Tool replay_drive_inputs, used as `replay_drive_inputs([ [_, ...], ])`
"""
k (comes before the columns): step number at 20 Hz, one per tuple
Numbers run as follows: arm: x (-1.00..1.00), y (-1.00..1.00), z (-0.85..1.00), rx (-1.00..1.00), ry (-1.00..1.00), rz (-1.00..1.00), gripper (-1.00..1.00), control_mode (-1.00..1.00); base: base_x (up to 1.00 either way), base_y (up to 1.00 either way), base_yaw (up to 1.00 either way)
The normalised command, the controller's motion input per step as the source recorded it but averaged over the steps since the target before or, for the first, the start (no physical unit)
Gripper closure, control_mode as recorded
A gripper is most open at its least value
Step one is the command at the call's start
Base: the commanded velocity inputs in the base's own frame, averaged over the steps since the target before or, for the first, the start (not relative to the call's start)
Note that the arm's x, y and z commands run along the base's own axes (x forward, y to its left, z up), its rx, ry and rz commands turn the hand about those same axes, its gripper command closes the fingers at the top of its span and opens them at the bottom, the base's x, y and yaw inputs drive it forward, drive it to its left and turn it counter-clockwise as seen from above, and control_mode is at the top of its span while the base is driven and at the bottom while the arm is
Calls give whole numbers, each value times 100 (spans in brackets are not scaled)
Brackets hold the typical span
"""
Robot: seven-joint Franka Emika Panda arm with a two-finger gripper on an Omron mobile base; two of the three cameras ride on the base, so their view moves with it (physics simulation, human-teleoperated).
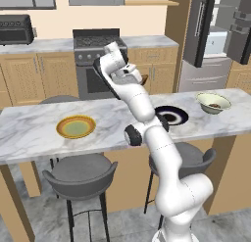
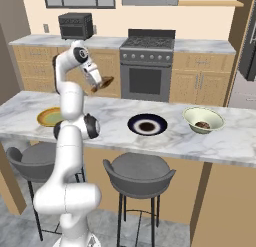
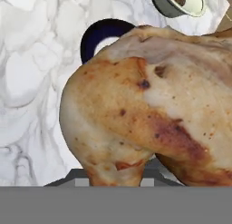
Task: Pick the chicken drumstick and potato from their plates and place them in the bowl. Then put the bowl in the fridge.
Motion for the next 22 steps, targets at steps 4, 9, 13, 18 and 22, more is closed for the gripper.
replay_drive_inputs([
  [4, -43, -66, -16, 1, -68, 11, 100, -100, 0, 0, 0],
  [9, -59, -62, -30, 8, -61, 5, 100, -100, 0, 0, 0],
  [13, -65, -63, -38, 6, -56, 4, 100, -100, 0, 0, 0],
  [18, -71, -64, -42, 3, -48, 3, 100, -100, 0, 0, 0],
  [22, -70, -65, -53, 0, -52, 4, 100, -100, 0, 0, 0],
])
